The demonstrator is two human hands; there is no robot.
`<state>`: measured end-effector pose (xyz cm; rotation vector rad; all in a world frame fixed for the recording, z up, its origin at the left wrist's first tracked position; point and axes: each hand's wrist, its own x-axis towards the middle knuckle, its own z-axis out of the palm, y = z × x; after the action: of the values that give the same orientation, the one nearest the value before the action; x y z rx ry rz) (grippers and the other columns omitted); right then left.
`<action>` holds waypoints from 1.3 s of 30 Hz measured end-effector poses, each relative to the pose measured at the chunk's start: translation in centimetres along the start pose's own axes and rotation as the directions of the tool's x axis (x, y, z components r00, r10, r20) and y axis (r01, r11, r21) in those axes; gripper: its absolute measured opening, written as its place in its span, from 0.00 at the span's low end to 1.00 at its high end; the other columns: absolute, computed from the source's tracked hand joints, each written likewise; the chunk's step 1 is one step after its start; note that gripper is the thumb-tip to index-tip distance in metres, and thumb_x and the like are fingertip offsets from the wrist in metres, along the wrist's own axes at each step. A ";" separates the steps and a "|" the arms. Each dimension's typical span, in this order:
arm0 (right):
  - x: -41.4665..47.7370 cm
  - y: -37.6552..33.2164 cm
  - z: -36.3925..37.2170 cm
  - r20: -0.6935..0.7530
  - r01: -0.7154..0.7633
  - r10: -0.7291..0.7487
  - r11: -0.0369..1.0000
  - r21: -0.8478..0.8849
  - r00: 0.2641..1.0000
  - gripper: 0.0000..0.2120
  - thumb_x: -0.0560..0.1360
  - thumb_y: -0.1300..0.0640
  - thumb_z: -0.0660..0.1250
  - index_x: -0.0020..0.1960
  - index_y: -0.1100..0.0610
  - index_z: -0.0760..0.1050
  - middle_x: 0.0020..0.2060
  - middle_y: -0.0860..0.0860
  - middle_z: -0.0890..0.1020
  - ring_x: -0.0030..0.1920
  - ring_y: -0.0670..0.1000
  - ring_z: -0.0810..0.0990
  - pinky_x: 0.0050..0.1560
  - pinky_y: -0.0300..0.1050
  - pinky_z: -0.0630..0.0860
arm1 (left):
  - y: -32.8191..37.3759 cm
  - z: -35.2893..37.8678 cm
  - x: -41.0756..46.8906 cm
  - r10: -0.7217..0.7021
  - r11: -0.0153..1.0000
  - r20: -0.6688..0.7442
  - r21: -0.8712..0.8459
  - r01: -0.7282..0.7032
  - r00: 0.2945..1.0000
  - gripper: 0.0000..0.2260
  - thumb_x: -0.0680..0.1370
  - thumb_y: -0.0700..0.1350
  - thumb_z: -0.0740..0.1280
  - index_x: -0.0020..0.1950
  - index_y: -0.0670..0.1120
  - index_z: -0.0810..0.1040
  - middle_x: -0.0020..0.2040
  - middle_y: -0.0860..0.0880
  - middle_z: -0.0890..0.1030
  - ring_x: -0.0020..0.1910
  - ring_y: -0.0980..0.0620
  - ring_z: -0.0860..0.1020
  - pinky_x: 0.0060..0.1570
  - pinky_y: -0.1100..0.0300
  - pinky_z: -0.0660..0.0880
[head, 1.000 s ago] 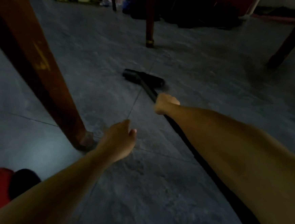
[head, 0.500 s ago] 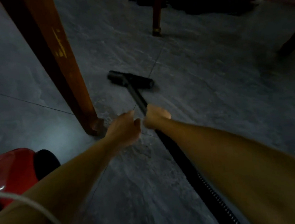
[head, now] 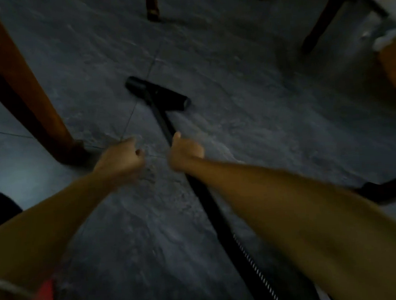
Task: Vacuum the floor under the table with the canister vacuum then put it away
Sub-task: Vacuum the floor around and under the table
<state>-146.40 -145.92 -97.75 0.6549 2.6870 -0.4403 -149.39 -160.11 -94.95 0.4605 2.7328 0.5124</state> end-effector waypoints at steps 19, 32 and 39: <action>-1.9 5.4 4.0 0.041 -0.096 0.089 0.972 0.214 0.995 0.28 0.83 0.58 0.51 0.79 0.54 0.45 0.70 0.63 0.67 0.67 0.63 0.71 0.63 0.54 0.70 | 10.0 2.4 3.2 -0.113 0.976 -0.254 -0.212 0.059 0.960 0.21 0.78 0.45 0.59 0.70 0.40 0.64 0.67 0.36 0.72 0.66 0.36 0.70 0.62 0.46 0.68; 2.8 24.6 -4.7 -0.122 -0.558 0.668 0.696 0.452 0.734 0.21 0.84 0.55 0.48 0.75 0.59 0.61 0.67 0.58 0.74 0.67 0.60 0.73 0.65 0.52 0.69 | 18.5 9.7 3.5 0.230 0.917 -0.051 -0.322 -0.234 0.972 0.16 0.80 0.44 0.58 0.67 0.42 0.73 0.65 0.40 0.77 0.64 0.41 0.74 0.63 0.52 0.69; -2.3 19.5 -0.1 -0.037 -0.383 0.393 0.910 0.160 0.919 0.37 0.79 0.57 0.60 0.79 0.55 0.42 0.71 0.63 0.67 0.66 0.62 0.73 0.61 0.53 0.72 | 21.8 9.9 3.8 0.337 0.817 -0.222 -0.414 -0.401 0.915 0.15 0.79 0.40 0.57 0.63 0.44 0.76 0.61 0.45 0.80 0.61 0.46 0.77 0.59 0.56 0.71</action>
<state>-134.96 -130.24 -100.91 1.2404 2.5086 -0.5195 -143.70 -136.59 -96.06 0.8600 2.5223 1.2942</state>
